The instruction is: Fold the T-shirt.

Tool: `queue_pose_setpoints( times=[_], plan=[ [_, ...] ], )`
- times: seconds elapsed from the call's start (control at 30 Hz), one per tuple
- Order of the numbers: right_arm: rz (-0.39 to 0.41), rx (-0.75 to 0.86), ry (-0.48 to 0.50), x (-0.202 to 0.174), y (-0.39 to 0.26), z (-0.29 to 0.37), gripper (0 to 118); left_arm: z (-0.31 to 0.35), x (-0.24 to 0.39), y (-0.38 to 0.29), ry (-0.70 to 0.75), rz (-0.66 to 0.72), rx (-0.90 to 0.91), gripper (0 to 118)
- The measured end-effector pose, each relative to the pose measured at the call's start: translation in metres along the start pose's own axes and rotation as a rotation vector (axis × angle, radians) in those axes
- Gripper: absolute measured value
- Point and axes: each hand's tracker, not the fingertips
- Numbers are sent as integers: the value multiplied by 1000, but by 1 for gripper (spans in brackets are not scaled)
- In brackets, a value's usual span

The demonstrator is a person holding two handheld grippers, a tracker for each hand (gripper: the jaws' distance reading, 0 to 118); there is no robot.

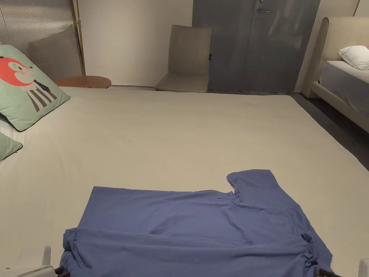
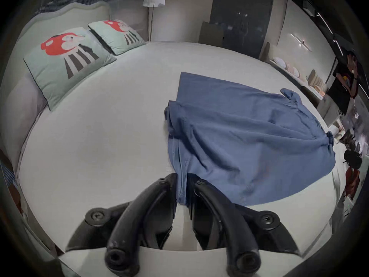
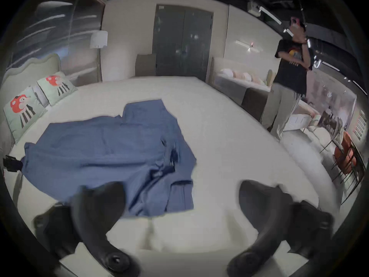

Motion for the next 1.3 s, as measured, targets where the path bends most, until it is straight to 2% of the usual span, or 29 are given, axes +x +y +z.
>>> queue_pose_setpoints(
  times=[0.07, 0.13, 0.17, 0.23, 0.33, 0.37, 0.4, 0.5, 0.63, 0.8, 1.0, 1.3],
  plan=[
    [16, -31, -20, 6, -2, -13, 116, 3, -1, -1, 1, -5, 9, 7],
    [52, -116, -52, 8, -2, -31, 110, 4, -3, -1, -6, 10, 10, 7],
    [61, -134, -49, 9, -3, -40, 105, 4, -4, -1, -8, 15, 11, 7],
    [53, -173, -42, 12, -6, -53, 88, 4, -4, -2, -8, 23, 7, 7],
    [11, -191, 39, 12, -7, -56, 51, 3, -3, -2, -5, 23, 5, 7],
    [3, -176, 61, 11, -6, -53, 33, 3, -3, -3, -3, 23, 4, 7],
    [2, -169, 76, 9, -4, -51, 7, 3, -3, -3, -1, 23, 4, 7],
    [19, -157, 75, 9, 0, -43, 5, 7, -3, -1, -2, 30, 7, 7],
    [-33, -111, 88, 23, 7, -24, 3, 21, -8, 3, -16, 64, 20, 7],
    [-49, -79, 82, 37, 14, 14, 3, 51, -19, -2, -48, 131, 44, 6],
    [-54, -156, 38, 47, -9, 36, 2, 73, -35, -39, -31, 223, -8, 6],
    [-65, -280, -4, 46, -44, 21, 2, 66, -34, -81, 17, 244, -74, 5]
  ],
)
